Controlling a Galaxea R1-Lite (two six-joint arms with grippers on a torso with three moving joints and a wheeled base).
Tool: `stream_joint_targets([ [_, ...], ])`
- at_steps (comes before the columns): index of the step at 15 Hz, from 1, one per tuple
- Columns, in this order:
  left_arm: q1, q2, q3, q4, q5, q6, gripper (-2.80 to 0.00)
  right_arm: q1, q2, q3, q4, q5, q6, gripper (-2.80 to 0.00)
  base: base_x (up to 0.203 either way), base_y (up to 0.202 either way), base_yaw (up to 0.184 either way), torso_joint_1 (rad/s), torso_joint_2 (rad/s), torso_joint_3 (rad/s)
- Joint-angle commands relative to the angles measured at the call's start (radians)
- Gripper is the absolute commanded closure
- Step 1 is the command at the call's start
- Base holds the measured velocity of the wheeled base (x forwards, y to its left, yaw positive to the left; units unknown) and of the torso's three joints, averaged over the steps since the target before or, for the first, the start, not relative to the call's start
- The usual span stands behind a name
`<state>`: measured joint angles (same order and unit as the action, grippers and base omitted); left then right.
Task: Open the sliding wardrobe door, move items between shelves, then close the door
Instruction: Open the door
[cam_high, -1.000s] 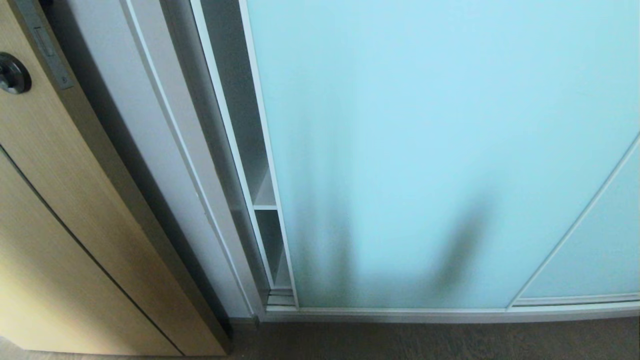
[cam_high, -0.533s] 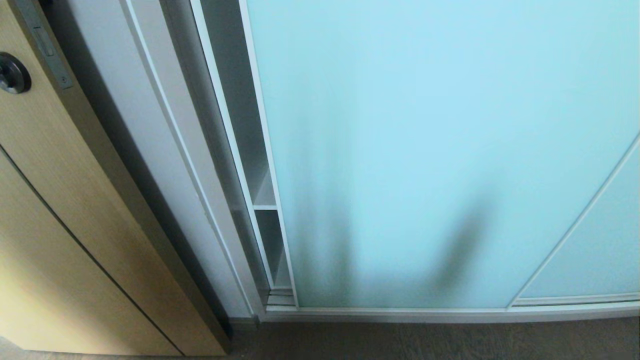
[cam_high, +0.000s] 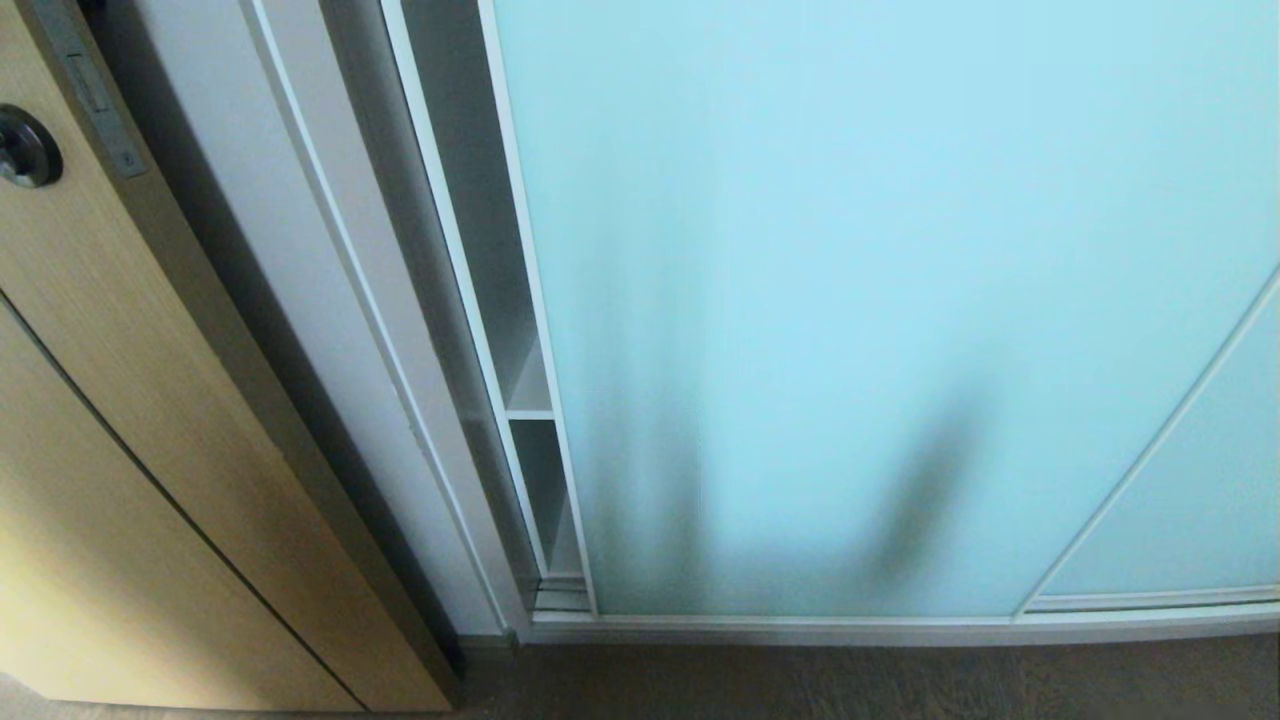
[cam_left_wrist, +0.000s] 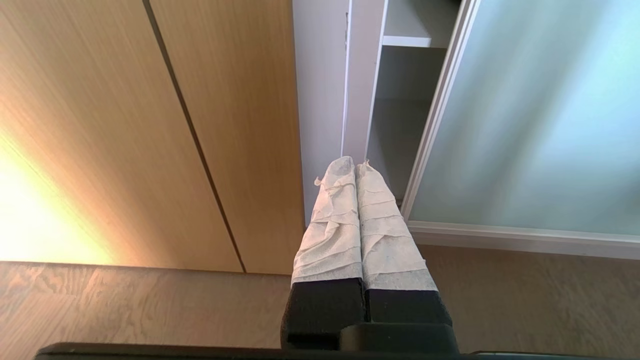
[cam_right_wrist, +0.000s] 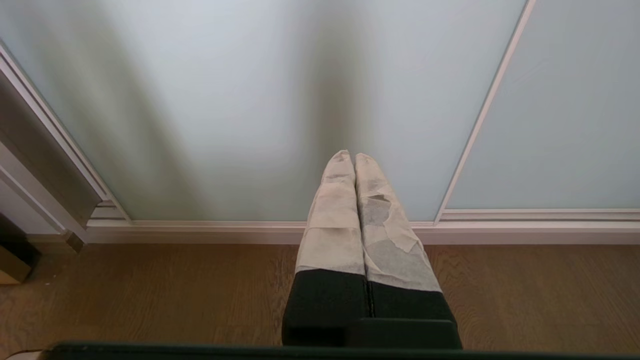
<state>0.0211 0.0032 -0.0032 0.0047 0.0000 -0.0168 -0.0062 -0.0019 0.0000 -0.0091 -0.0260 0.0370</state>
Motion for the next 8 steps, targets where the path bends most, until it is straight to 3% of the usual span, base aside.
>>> stream_joint_targets([
  [1, 0.000, 0.001, 0.000, 0.000, 0.000, -0.001, 0.00, 0.000, 0.000, 0.000, 0.000, 0.000, 0.000, 0.00, 0.000, 0.000, 0.000, 0.000, 0.00, 0.000],
  [5, 0.000, 0.002, -0.018, 0.002, 0.006, 0.008, 0.00, 0.000, 0.000, 0.000, 0.000, 0.000, 0.000, 0.00, 0.000, 0.000, 0.000, 0.000, 0.00, 0.000],
  [8, 0.000, 0.032, -0.213, 0.052, -0.006, 0.005, 0.00, 0.000, 0.000, 0.000, 0.000, 0.000, 0.000, 0.00, 0.000, 0.000, 0.000, 0.000, 0.00, 0.000],
])
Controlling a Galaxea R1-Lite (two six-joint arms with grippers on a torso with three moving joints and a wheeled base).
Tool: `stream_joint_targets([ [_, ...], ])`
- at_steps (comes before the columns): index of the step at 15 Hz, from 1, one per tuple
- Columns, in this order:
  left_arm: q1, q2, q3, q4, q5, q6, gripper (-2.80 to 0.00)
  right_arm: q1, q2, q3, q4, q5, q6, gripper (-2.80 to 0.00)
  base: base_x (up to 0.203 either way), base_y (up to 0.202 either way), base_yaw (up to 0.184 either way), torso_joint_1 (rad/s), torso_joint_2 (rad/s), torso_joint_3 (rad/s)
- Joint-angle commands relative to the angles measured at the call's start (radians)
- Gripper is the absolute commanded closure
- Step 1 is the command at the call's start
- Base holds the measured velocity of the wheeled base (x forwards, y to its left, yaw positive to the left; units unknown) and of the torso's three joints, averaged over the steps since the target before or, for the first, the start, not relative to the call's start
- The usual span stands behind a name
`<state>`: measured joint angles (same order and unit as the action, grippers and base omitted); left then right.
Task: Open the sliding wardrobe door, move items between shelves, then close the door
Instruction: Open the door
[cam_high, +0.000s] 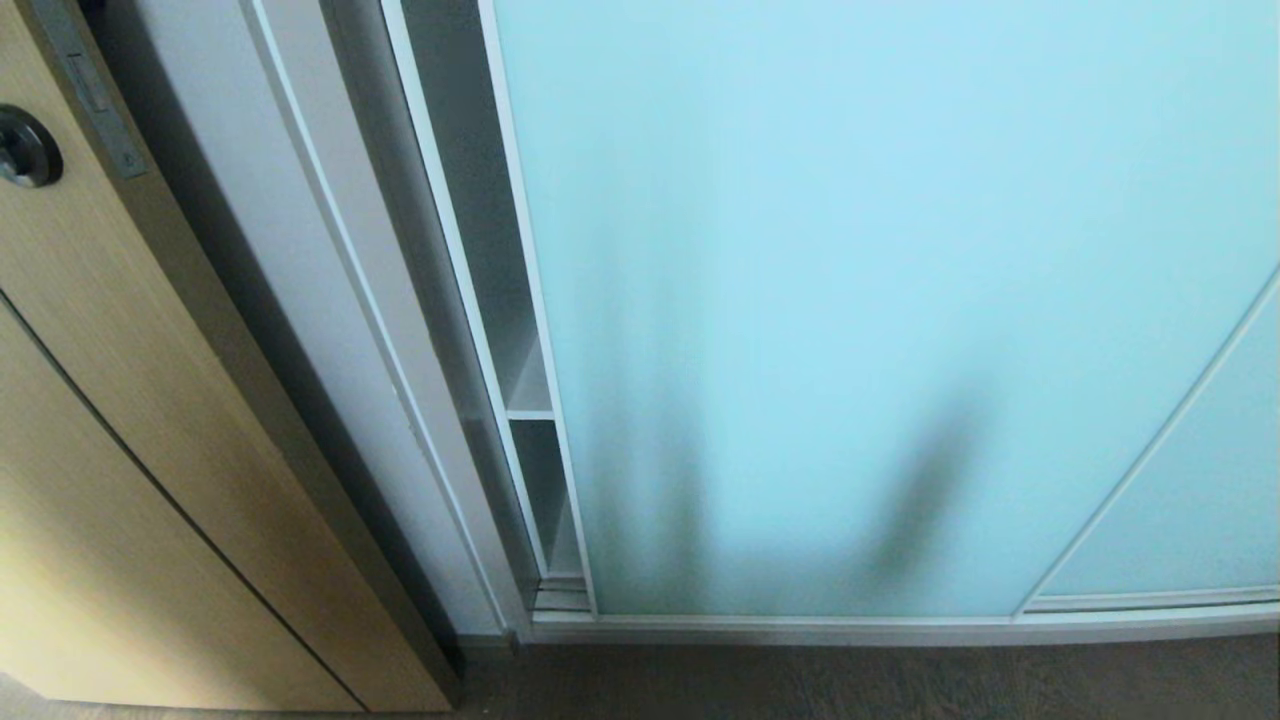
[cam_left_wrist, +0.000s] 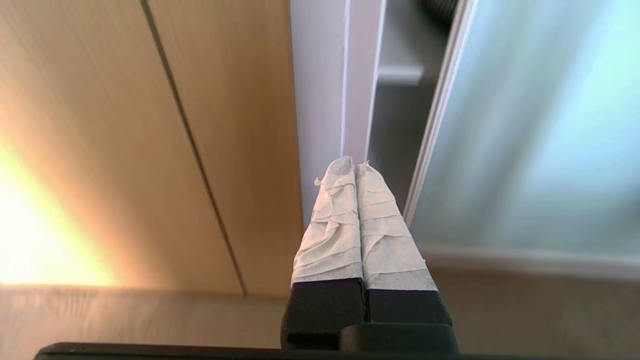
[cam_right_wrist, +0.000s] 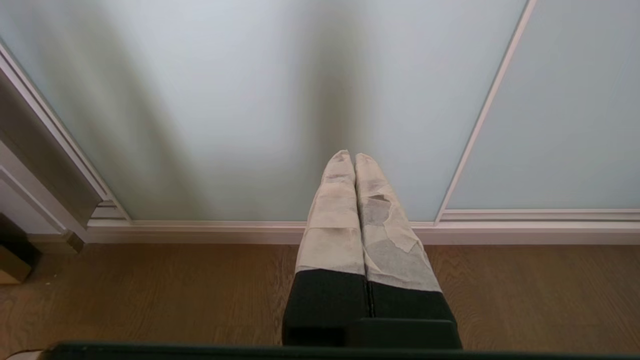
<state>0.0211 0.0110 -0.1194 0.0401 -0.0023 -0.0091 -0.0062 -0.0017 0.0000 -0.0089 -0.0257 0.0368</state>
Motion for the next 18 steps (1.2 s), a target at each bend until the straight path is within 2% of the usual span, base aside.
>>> stream_joint_targets([
  [1, 0.000, 0.067, -0.184, 0.044, -0.012, -0.007, 0.00, 0.000, 0.000, 0.000, 0.000, 0.000, 0.000, 0.00, 0.000, 0.000, 0.000, 0.000, 0.00, 0.000],
  [4, 0.000, 0.312, -0.407, 0.076, -0.081, -0.019, 0.00, 0.000, 0.000, 0.000, 0.000, 0.000, 0.000, 0.00, 0.000, 0.000, 0.000, 0.000, 0.00, 0.000],
  [8, 0.000, 0.652, -0.732, 0.088, -0.227, -0.031, 0.00, 0.000, 0.000, 0.000, 0.000, 0.000, 0.000, 0.00, 0.000, 0.000, 0.000, 0.000, 0.00, 0.000],
  [11, 0.000, 0.895, -0.901, 0.091, -0.335, -0.037, 0.00, 0.000, 0.000, 0.000, 0.000, 0.000, 0.000, 0.00, 0.000, 0.000, 0.000, 0.000, 0.00, 0.000],
  [14, -0.002, 1.105, -1.045, 0.090, -0.366, -0.052, 0.00, 0.000, 0.000, 0.000, 0.000, 0.000, 0.000, 0.00, 0.000, 0.000, 0.000, 0.000, 0.00, 0.000],
  [18, -0.009, 1.278, -1.273, 0.109, -0.372, -0.084, 0.00, 0.000, 0.000, 0.000, 0.000, 0.000, 0.000, 0.00, 0.000, 0.000, 0.000, 0.000, 0.00, 0.000],
])
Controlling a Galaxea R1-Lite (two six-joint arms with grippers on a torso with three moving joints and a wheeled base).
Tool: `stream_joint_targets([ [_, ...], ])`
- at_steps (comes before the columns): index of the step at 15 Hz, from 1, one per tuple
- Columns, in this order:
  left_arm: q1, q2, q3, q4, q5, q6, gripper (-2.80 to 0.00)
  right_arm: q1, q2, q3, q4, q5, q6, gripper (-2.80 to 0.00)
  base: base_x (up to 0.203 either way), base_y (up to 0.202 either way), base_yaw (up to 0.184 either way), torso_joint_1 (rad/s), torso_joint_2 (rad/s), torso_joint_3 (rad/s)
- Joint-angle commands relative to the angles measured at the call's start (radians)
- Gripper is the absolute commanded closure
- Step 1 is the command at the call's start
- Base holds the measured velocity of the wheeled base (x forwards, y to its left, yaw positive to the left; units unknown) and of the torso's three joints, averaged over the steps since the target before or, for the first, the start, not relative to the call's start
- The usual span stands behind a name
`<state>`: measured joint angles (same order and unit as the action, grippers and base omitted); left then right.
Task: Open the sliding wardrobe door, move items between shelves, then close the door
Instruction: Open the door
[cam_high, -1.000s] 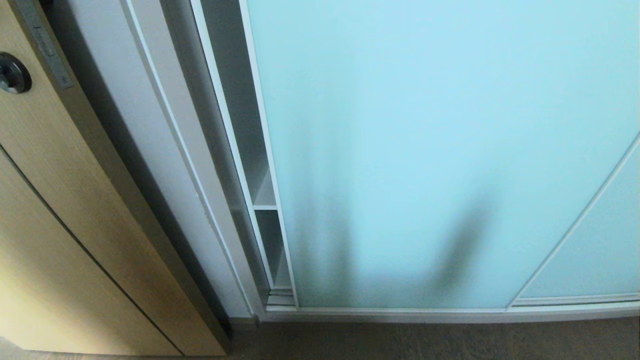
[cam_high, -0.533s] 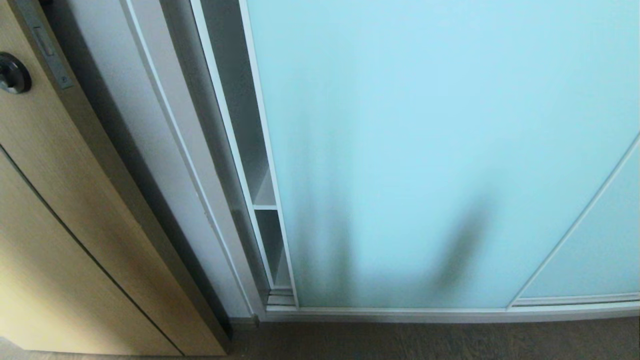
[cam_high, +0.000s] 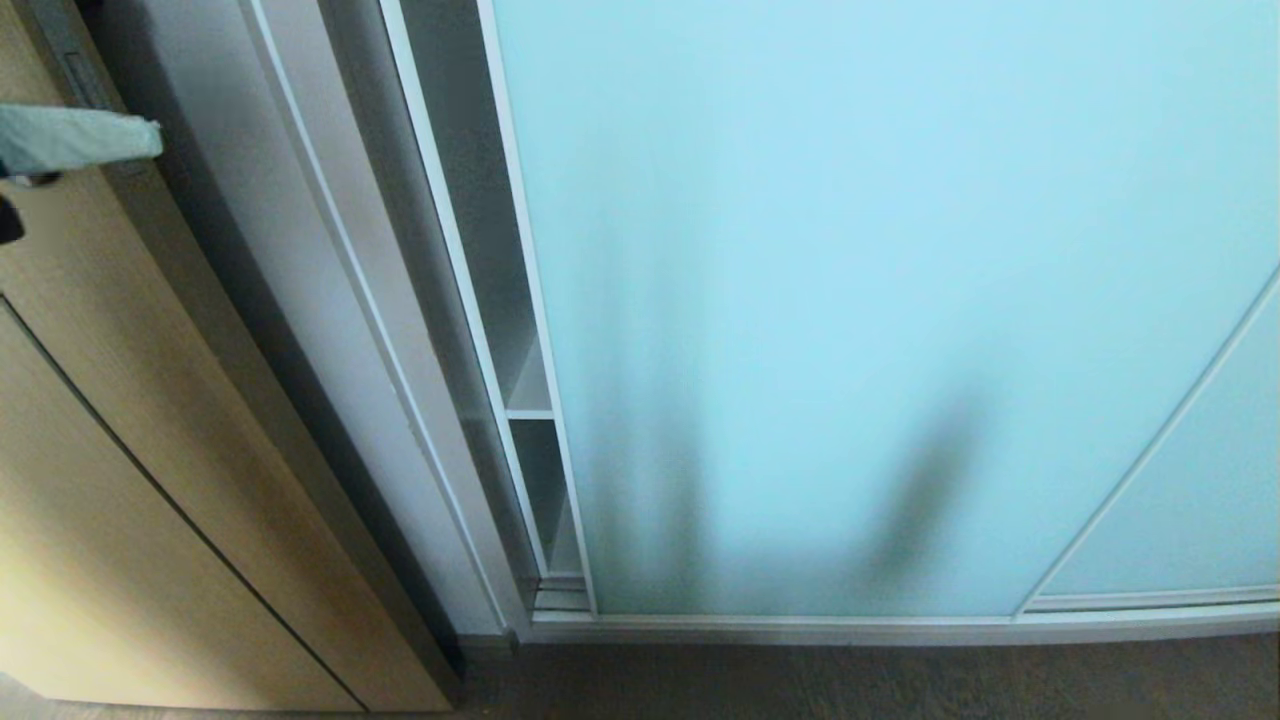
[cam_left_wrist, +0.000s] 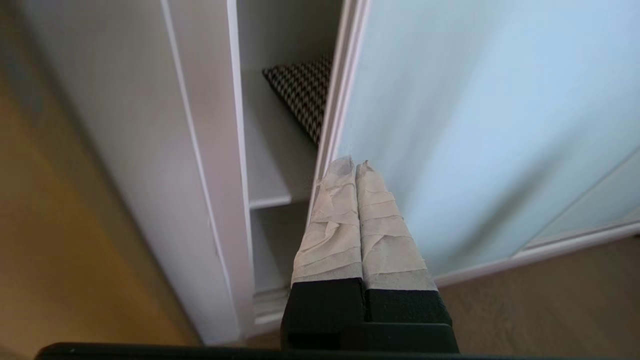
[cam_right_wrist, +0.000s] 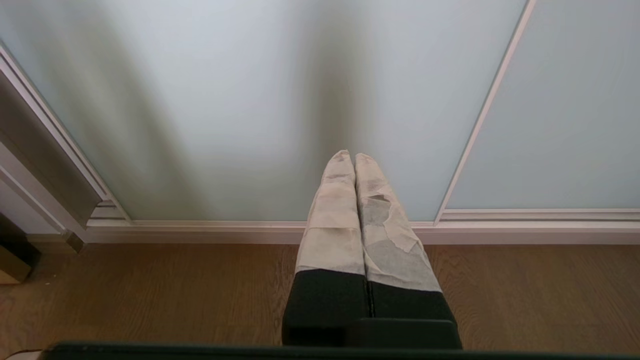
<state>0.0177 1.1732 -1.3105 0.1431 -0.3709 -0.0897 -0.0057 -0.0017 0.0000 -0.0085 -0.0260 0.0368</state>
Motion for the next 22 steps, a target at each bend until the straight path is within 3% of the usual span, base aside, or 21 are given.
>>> stream_joint_targets([
  [1, -0.019, 0.150, -0.129, 0.025, -0.005, -0.009, 0.00, 0.000, 0.000, 0.000, -0.001, 0.000, 0.000, 0.00, 0.000, 0.000, 0.000, 0.000, 0.00, 0.000],
  [4, -0.066, 0.254, -0.216, 0.088, -0.010, -0.035, 0.00, 0.000, 0.000, 0.000, -0.001, 0.000, 0.000, 0.00, 0.000, 0.000, 0.000, 0.000, 0.00, 0.000],
  [11, -0.211, 0.433, -0.333, 0.100, 0.001, -0.117, 0.00, 0.000, 0.000, 0.000, -0.001, 0.000, 0.000, 0.00, 0.000, 0.000, 0.000, 0.000, 0.00, 0.000],
  [16, -0.219, 0.518, -0.367, 0.092, 0.129, -0.105, 0.00, 0.000, 0.000, 0.000, -0.001, 0.000, 0.000, 0.00, 0.000, 0.000, 0.000, 0.000, 0.00, 0.000],
  [20, -0.217, 0.521, -0.372, 0.092, 0.148, -0.089, 0.00, 0.000, 0.000, 0.001, -0.001, 0.000, 0.000, 0.00, 0.000, 0.000, 0.000, 0.000, 0.00, 0.000],
  [22, -0.218, 0.556, -0.377, 0.076, 0.199, -0.070, 0.00, 0.000, 0.000, 0.000, -0.001, 0.000, 0.000, 0.00, 0.000, 0.000, 0.000, 0.000, 0.00, 0.000],
])
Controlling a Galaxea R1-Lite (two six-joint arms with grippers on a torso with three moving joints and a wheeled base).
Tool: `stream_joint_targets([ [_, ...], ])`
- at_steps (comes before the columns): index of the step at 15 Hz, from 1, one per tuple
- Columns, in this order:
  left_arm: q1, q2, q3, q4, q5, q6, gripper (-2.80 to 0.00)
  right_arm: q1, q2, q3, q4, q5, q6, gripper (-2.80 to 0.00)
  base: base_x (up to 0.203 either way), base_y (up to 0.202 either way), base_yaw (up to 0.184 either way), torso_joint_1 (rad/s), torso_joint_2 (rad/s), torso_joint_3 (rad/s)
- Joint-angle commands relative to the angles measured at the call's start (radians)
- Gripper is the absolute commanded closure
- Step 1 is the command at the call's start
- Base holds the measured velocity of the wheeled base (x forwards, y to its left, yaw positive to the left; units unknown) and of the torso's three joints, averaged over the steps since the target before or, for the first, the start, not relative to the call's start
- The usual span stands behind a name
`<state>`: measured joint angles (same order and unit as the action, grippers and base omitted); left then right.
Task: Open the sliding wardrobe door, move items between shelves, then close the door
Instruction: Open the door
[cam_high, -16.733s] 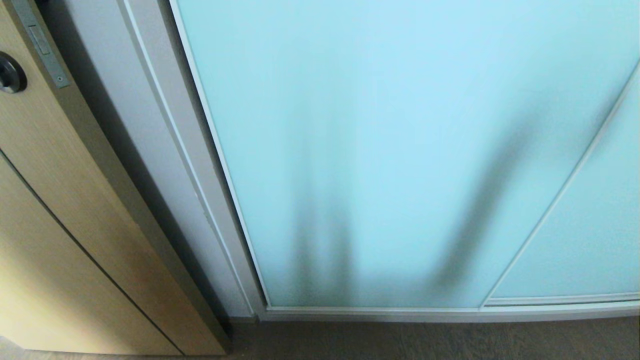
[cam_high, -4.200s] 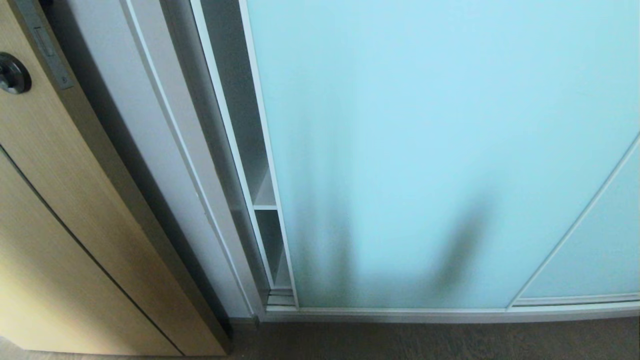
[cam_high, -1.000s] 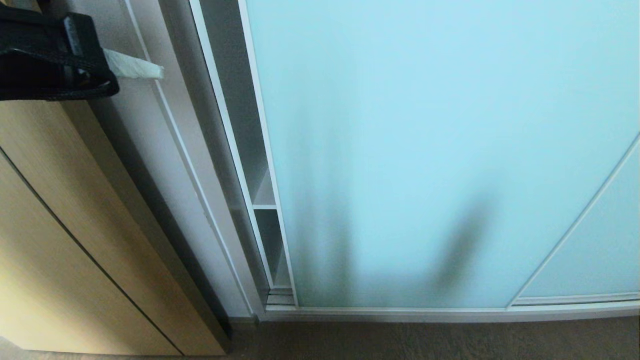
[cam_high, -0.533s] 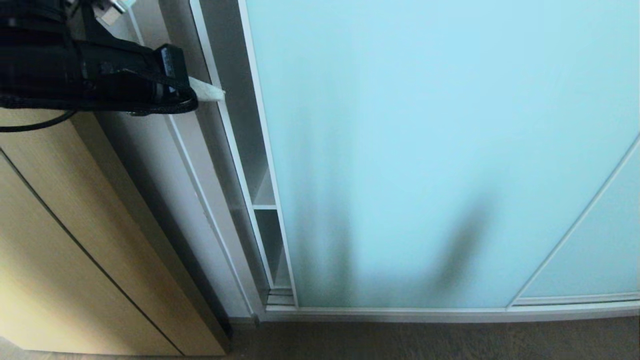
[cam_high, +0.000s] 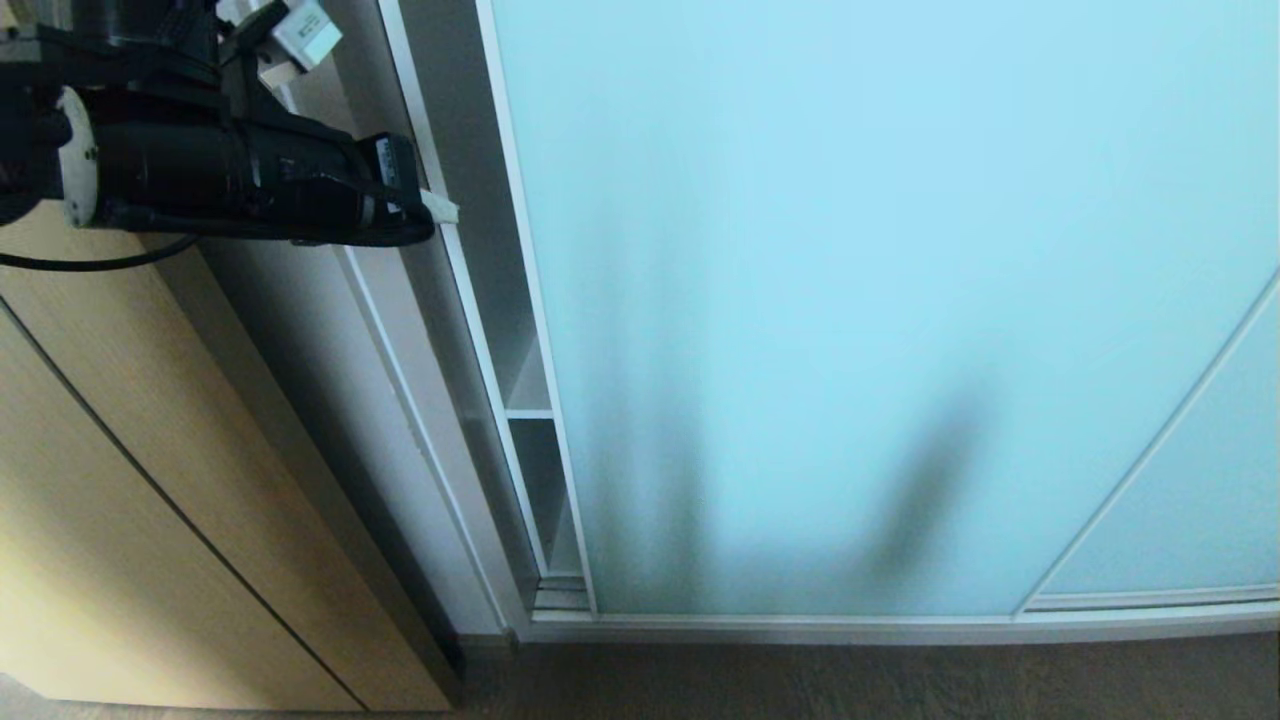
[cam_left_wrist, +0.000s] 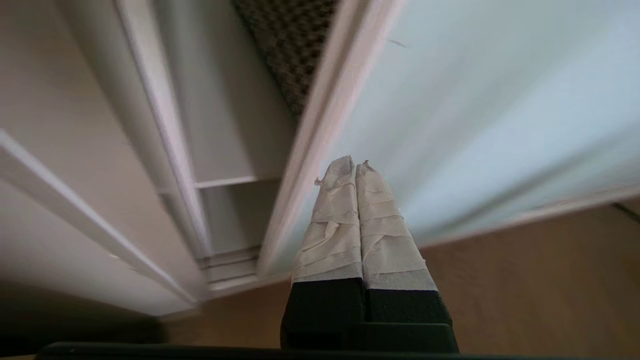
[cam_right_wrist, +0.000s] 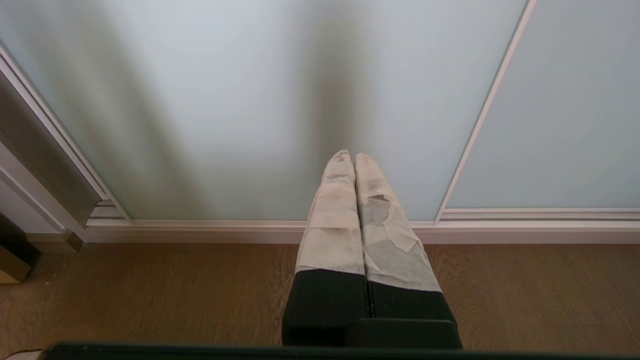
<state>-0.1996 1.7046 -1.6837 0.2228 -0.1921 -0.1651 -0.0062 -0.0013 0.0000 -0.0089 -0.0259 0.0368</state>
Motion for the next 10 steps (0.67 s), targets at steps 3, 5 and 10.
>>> stream_joint_targets([
  [3, 0.000, 0.102, -0.052, -0.039, 0.071, 0.014, 0.00, 0.000, 0.000, 0.000, 0.000, 0.000, 0.000, 0.00, 0.000, 0.000, 0.000, 0.000, 0.00, 0.000],
  [5, 0.000, 0.158, -0.108, -0.043, 0.099, 0.015, 0.00, 0.000, 0.000, 0.000, 0.000, 0.000, 0.000, 0.00, 0.000, 0.000, 0.000, 0.000, 0.00, 0.000],
  [10, -0.001, 0.256, -0.197, -0.057, 0.103, 0.020, 0.00, 0.000, 0.000, 0.000, 0.000, 0.000, 0.000, 0.00, 0.000, 0.000, 0.000, 0.000, 0.00, 0.000],
])
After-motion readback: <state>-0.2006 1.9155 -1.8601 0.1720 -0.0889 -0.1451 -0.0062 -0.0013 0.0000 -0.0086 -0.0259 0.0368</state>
